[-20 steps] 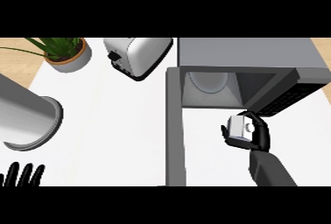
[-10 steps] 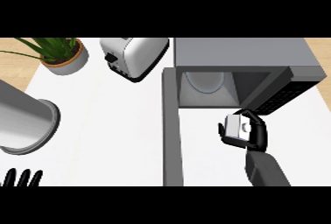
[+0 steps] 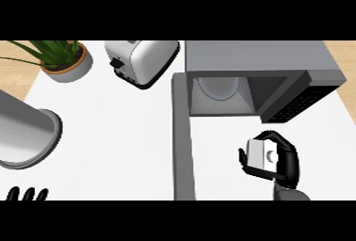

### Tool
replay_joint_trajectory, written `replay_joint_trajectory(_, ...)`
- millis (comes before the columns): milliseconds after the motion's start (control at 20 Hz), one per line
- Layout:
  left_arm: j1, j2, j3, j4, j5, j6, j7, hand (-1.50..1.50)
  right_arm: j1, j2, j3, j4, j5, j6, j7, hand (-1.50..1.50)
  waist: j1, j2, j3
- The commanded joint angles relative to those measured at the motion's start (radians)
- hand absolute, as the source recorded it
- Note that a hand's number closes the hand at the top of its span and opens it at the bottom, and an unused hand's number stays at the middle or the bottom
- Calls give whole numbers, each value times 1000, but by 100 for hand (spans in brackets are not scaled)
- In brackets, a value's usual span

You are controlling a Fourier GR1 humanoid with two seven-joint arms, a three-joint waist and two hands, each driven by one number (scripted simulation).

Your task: Pick up the milk, place it into the microwave and close the microwave

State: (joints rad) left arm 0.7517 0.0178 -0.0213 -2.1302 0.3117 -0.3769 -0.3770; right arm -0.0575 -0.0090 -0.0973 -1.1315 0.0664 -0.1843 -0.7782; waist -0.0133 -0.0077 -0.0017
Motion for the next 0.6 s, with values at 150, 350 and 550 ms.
replay_joint_trajectory(150, 92, -15, -34, -35, -31, -14, -35, -150, 216, -10, 117, -427, -31, 95, 212, 150, 11, 1, 1)
replay_joint_trajectory(350, 8, -1, 43, 18, 32, 4, -25, -150, 181, 8, 107, -366, -205, 200, 170, 150, 17, 6, 2)
replay_joint_trajectory(550, 61, 7, 56, 32, 41, -49, -69, -150, 166, 9, 222, -510, -192, 44, 321, 150, 21, 6, 1)
